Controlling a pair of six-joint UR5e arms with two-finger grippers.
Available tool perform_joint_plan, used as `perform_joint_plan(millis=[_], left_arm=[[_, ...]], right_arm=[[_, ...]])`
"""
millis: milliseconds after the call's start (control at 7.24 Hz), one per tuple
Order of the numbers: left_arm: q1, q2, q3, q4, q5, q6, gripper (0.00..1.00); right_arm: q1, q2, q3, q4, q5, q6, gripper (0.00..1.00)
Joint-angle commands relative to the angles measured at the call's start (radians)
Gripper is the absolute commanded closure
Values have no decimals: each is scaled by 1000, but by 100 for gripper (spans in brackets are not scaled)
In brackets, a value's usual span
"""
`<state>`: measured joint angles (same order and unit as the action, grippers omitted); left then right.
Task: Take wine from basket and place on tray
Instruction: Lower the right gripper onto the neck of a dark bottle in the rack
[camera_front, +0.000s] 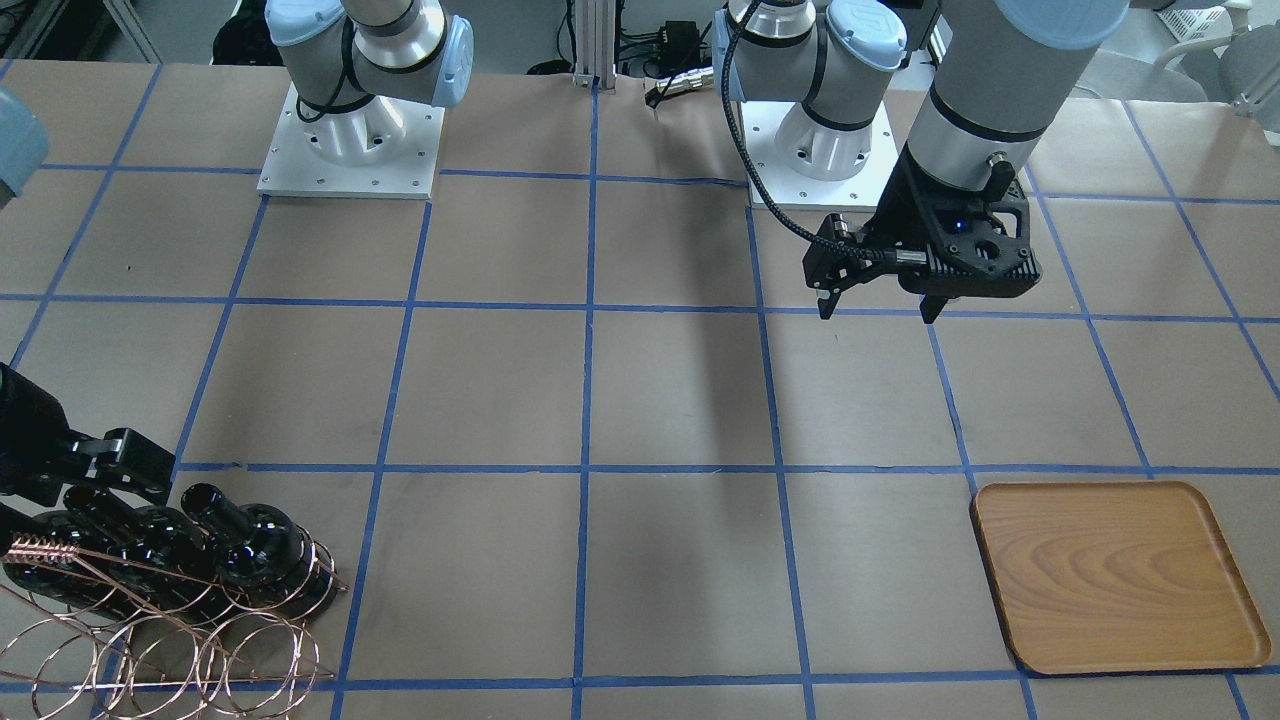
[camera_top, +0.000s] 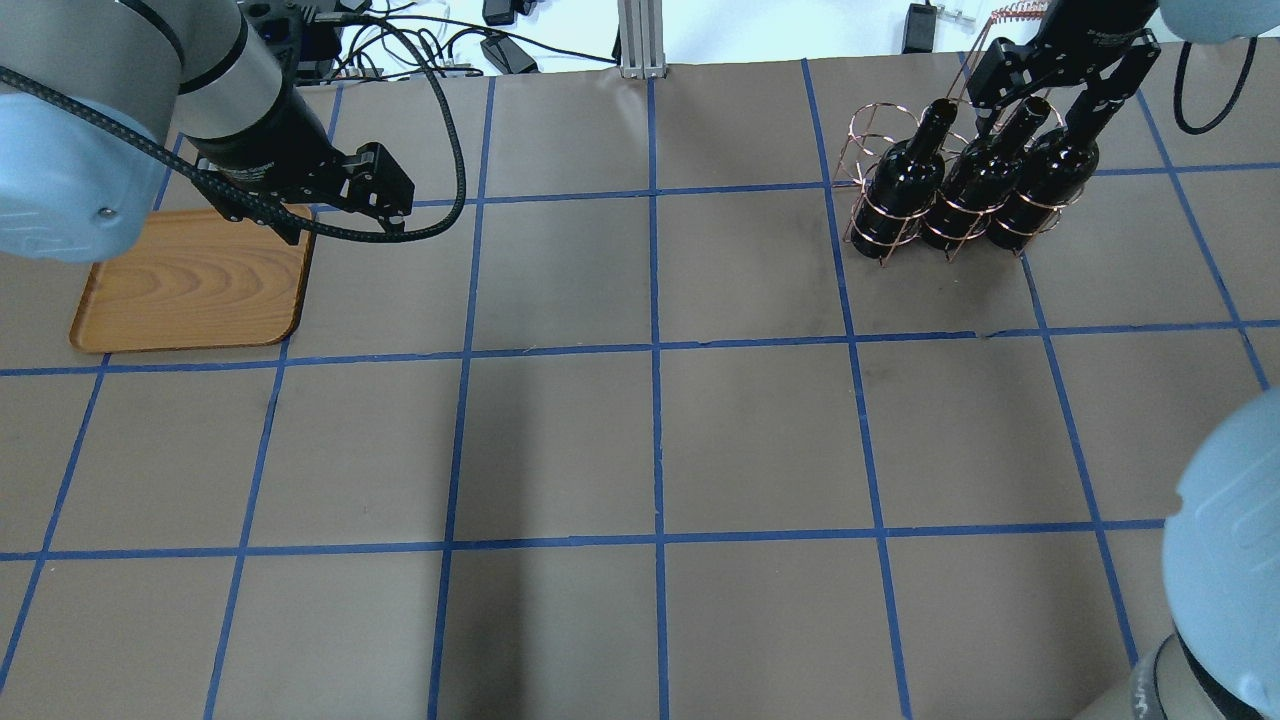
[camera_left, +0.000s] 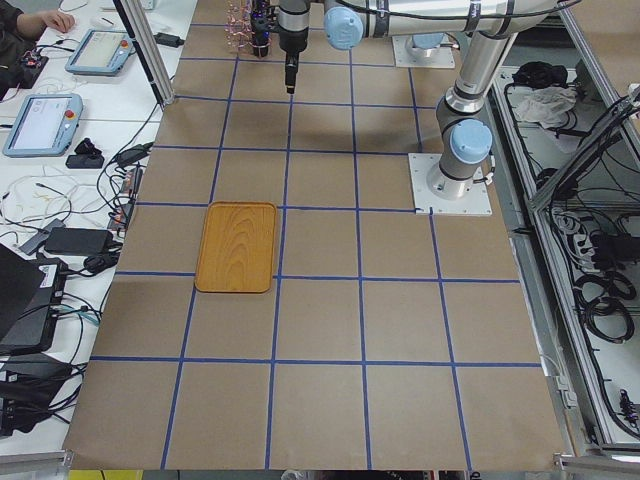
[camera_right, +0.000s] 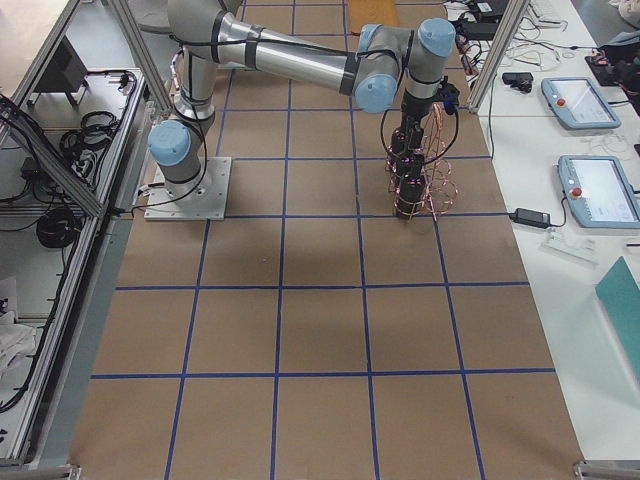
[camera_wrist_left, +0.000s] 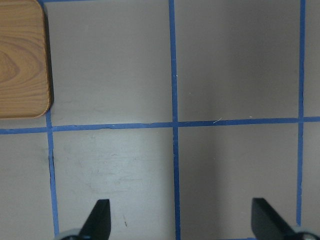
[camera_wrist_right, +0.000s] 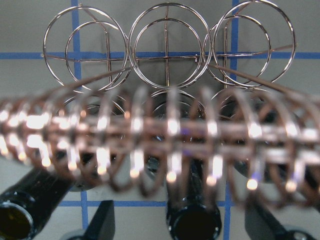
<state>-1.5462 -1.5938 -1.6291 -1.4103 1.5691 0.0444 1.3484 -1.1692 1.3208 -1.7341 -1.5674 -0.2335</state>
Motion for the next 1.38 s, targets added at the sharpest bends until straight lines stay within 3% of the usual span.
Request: perform_joint_plan(millis=[0, 138, 276, 415, 691, 1244], left_arm=[[0, 0, 0, 1, 0, 0, 0], [0, 0, 2, 1, 0, 0, 0], [0, -3, 2, 1, -1, 0, 0], [0, -3, 2, 1, -1, 0, 0], [0, -3, 2, 1, -1, 0, 0], [0, 0, 2, 2, -1, 2, 0]], right_arm=[[0, 11, 1, -12, 0, -4, 35], [0, 11, 0, -13, 1, -9, 66], [0, 7, -5, -19, 4, -9, 86], [0, 2, -8, -27, 9, -7, 98], [0, -13, -12, -24, 10, 0, 100], [0, -151, -78, 45, 10, 5, 100]])
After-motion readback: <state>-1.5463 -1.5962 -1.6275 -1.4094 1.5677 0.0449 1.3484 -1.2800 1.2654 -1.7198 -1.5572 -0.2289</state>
